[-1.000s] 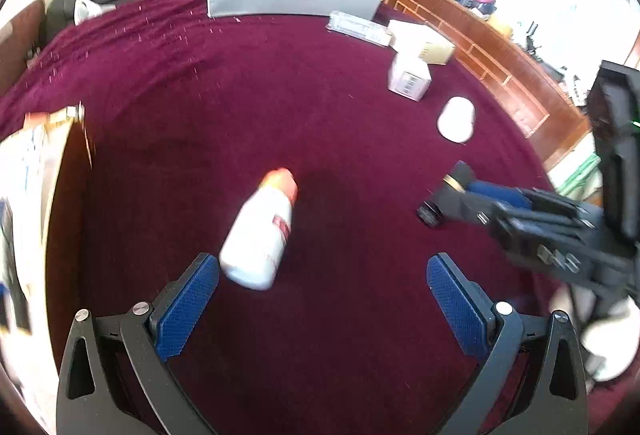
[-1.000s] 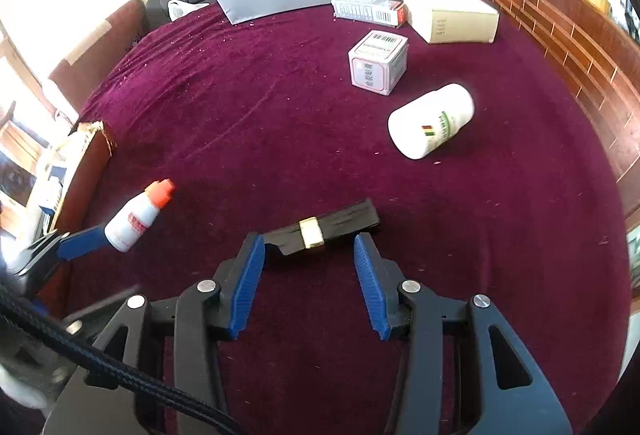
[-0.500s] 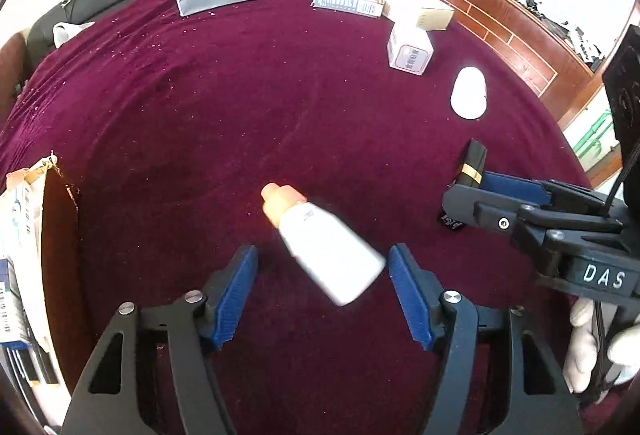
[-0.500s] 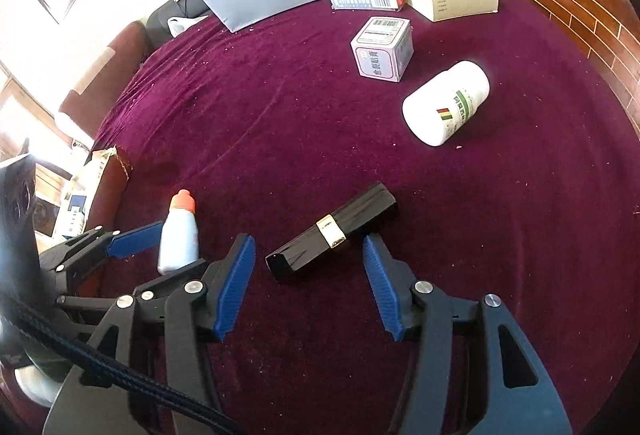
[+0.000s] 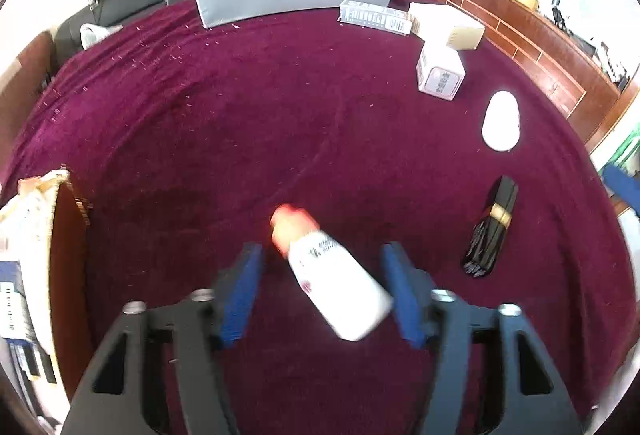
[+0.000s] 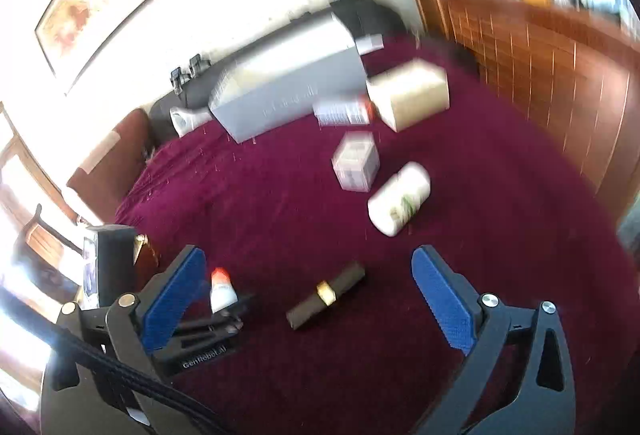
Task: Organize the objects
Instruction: 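Grasp the orange-capped white bottle with left gripper while right gripper grasps the black-gold lipstick, then carry the bottle and lipstick into the tray and open both grippers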
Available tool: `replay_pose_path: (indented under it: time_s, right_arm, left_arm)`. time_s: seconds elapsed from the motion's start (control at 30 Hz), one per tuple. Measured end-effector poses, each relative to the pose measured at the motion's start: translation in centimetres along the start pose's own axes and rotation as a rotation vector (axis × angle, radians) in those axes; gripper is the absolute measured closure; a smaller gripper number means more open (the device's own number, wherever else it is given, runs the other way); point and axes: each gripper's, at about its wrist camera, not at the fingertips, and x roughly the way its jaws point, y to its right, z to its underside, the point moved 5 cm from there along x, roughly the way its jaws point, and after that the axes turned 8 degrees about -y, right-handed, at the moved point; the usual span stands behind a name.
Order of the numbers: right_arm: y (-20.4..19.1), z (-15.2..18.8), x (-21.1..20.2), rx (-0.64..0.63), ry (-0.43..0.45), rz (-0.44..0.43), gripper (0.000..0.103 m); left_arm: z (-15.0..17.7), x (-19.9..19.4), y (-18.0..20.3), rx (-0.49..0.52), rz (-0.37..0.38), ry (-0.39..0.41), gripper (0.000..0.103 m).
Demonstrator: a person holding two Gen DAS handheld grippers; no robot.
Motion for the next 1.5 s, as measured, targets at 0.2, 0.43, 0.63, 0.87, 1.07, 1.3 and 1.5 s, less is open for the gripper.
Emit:
replay_pose_path:
  time_s: [0.2,0.43,0.63,0.87,1.07,1.3,1.5]
  right_arm:
    - [-0.7,1.2,3.6,-0.035,-0.190,0.078,0.014]
    - [-1.6,1.7,8.0,-0.062,-0.309,0.268,0.057]
    - [-2.3,1.3,8.8,-0.097,-0.305,0.358,0.057]
    - [-2.1,1.9,8.4,-0.136,-0.308,0.383,0.073]
    - [-2.3,2.3,8.3,-0.172,-0.298,0.399,0.078]
    - [-2.0,2.6,7.8,-0.169,-0.301,0.373,0.088]
    - [-1.9,3.3,7.0,-0.154,-0.301,0.336,0.088]
  left_arm:
    - [1.2,-0.8,-1.3,-0.023,0.060,-0.027,0.081]
    - [1.6,-0.9,-1.6,-0.048,0.087,0.000,0.080]
    - [1.1,-0.6,-1.2,-0.050,0.068,0.014,0.067]
    - [1.3,0.0,1.5,0.026,-0.009,0.054,0.032]
    - [1.7,-0.3,1.3,0.042,-0.001,0.054,0.039]
    - [2.7,-1.4,1.3,0.057,0.055,0.054,0.081]
    - [3.9,-2.3,1.7,0.060,0.089,0.062,0.081]
